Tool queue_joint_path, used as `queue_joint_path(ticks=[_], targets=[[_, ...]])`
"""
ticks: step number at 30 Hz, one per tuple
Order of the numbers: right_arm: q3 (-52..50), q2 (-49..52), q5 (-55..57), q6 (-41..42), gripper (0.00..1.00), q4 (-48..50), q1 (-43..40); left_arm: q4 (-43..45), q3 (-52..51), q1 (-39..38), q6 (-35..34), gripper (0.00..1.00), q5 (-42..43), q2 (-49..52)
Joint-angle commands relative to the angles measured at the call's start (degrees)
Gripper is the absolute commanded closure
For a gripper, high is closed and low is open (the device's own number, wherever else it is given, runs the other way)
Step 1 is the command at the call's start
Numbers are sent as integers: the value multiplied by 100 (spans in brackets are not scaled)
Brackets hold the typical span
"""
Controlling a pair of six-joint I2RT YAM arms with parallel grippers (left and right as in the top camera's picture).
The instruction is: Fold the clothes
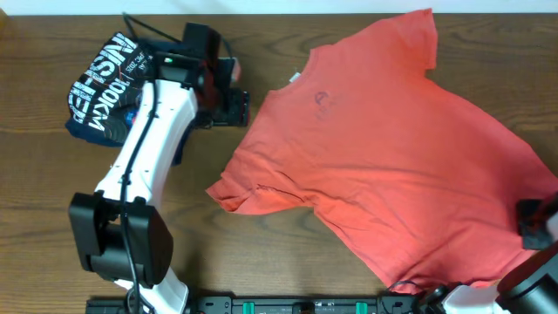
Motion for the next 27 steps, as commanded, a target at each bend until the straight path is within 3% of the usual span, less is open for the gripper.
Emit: queue_joint_path(ticks=[1,7,11,15,21,27], targets=[[807,4,-811,-382,99,-127,-105,190,39,-363,586,30,57,160],[1768,-348,-2483,-1521,93,-1156,-26,1073,39,-745,754,33,-289,717],[1790,-785,-3731,-1790,89,-1589,94,1670,39,-804,966,54,-286,1392],[1790,-1108,-3919,-2256,89,-2116,334,2061,39,-798,1086,77,-269,1947],[1784,-1193,-3886,-2557,89,-2347,791,2039,39,-765,1510,94,-378,2426],[1784,-1193,-3425,-2592,90,-2367,1220,994,11,-450,87,94,-1287,2756]])
